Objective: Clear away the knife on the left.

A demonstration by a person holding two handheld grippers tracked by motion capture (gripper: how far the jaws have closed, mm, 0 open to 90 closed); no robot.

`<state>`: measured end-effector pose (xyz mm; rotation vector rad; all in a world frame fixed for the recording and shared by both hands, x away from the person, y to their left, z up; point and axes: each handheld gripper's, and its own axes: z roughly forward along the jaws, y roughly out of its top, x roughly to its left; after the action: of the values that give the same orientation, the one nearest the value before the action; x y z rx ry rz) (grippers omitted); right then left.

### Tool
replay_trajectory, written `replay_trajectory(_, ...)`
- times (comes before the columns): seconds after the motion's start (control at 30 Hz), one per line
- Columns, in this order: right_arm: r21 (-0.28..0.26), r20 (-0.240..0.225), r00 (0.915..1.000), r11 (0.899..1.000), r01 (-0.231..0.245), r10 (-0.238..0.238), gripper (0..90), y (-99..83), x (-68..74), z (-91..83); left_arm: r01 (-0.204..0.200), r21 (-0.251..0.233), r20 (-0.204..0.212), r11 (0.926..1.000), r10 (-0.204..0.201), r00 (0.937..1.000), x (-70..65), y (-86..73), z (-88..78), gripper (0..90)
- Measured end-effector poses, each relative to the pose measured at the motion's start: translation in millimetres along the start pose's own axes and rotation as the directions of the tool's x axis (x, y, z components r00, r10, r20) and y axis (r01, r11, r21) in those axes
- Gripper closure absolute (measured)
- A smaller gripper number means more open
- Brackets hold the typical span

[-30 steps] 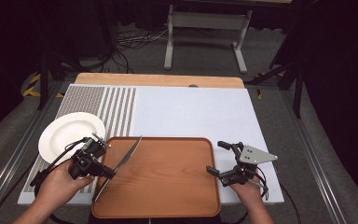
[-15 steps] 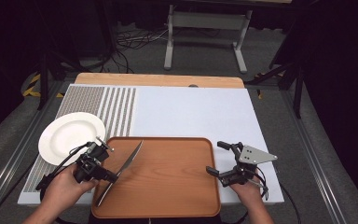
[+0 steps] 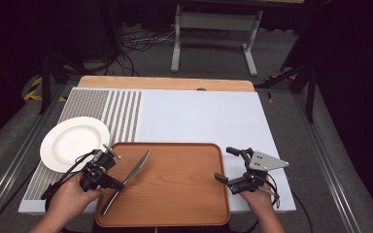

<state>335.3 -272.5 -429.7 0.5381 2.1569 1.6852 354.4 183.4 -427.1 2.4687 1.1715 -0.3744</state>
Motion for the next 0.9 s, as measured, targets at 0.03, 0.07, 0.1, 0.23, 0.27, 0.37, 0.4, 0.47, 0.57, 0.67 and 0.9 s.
replay_trajectory(0.03,0.0,0.0,1.0,1.0,0.0,0.0,3.7,0.0,0.0,0.0,0.007,-0.003,0.0,1.0,-0.007,1.0,-0.1,0.0,0.6,80.1)
replay_trajectory(0.07,0.0,0.0,1.0,1.0,0.0,0.0,3.7,0.0,0.0,0.0,0.011,-0.003,0.0,0.9999,-0.011,0.9999,0.1,0.0,1.1,80.1)
replay_trajectory(0.1,0.0,0.0,1.0,1.0,0.0,0.0,3.7,0.0,0.0,0.0,0.013,-0.005,-0.003,0.9999,-0.013,0.9999,-0.1,0.1,1.7,80.0)
replay_trajectory(0.23,0.001,-0.001,1.0,1.0,-0.001,0.001,3.7,0.0,-0.1,-0.1,0.011,0.002,-0.017,0.9999,-0.011,0.9998,1.9,1.1,2.9,79.9)
replay_trajectory(0.27,0.001,-0.001,1.0,1.0,-0.001,0.001,3.7,0.0,-0.1,0.0,0.018,0.006,-0.006,0.9998,-0.018,0.9998,1.5,1.2,3.6,80.0)
replay_trajectory(0.37,0.001,-0.002,1.0,1.0,-0.001,0.001,3.7,-0.1,-0.1,0.1,0.023,0.005,-0.016,0.9997,-0.023,0.9996,1.6,1.6,5.0,79.9)
replay_trajectory(0.4,0.001,-0.002,1.0,1.0,-0.001,0.001,3.7,-0.1,-0.1,0.1,0.022,0.01,-0.011,0.9997,-0.022,0.9997,1.6,1.7,5.9,79.9)
replay_trajectory(0.47,0.001,-0.002,1.0,1.0,-0.001,0.001,3.7,0.0,-0.1,0.1,0.012,0.013,-0.032,0.9998,-0.012,0.9994,2.4,2.3,6.6,79.9)
replay_trajectory(0.57,-0.001,-0.003,1.0,1.0,-0.003,0.003,3.7,0.0,-0.3,-0.2,0.021,0.017,-0.024,0.9996,-0.021,0.9995,1.9,2.7,8.0,79.7)
replay_trajectory(0.67,-0.001,-0.003,1.0,1.0,-0.003,0.003,3.7,0.0,-0.4,-0.3,0.022,0.024,-0.033,0.9995,-0.021,0.9992,1.7,3.0,9.1,79.5)
replay_trajectory(0.9,-0.002,-0.005,1.0,1.0,-0.004,0.004,3.7,0.1,-0.4,-0.3,0.012,0.001,-0.043,0.9999,-0.012,0.999,1.6,2.3,4.7,80.0)
